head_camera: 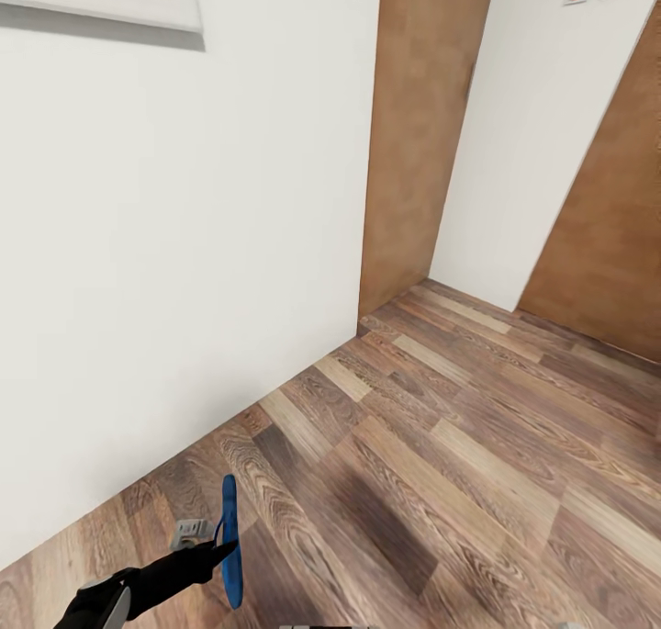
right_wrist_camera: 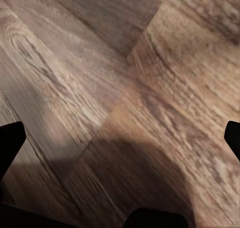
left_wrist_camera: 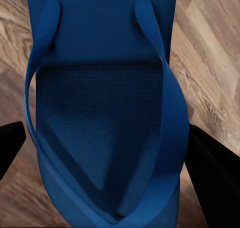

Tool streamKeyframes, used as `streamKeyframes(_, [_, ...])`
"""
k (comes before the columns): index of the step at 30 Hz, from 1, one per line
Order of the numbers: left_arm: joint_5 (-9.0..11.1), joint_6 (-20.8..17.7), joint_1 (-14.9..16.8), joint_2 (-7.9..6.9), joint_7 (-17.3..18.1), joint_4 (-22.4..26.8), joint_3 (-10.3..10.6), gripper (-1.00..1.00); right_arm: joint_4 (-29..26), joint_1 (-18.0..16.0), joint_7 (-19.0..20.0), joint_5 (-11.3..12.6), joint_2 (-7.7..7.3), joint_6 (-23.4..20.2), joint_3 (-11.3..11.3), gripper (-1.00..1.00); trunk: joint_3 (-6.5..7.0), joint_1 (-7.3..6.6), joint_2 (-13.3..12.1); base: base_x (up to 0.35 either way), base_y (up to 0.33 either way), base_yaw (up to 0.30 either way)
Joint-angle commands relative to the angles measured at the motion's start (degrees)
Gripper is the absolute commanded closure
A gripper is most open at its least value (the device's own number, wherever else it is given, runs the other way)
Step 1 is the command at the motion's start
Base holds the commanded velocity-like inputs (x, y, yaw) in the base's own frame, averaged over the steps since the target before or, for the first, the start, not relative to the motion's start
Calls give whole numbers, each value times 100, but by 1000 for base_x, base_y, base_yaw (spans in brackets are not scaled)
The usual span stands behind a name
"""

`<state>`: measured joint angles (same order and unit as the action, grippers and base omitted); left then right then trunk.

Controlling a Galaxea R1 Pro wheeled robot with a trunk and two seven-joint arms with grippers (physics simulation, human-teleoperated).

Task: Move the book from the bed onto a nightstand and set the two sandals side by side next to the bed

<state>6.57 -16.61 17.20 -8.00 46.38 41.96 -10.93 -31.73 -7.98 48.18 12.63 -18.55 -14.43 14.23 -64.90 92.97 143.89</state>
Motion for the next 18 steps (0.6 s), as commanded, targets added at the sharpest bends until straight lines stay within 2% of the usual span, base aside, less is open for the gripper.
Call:
streamKeyframes(1, [48, -54, 3, 0, 21, -13, -7, 100, 1, -2, 17, 47, 0, -54, 9, -100, 18, -4, 0, 0, 0, 0])
streamKeyframes(13, [46, -46, 3, 0, 17, -131, -15, 100, 12, -2, 1, 47, 8, -49, 9, -100, 284, -35, -16, 0, 0, 0])
streamKeyframes(18, [50, 126, 3, 0, -76, -326, -12, 100, 45, -2, -1, 40, 16, -44, 6, -100, 395, -47, -23, 0, 0, 0])
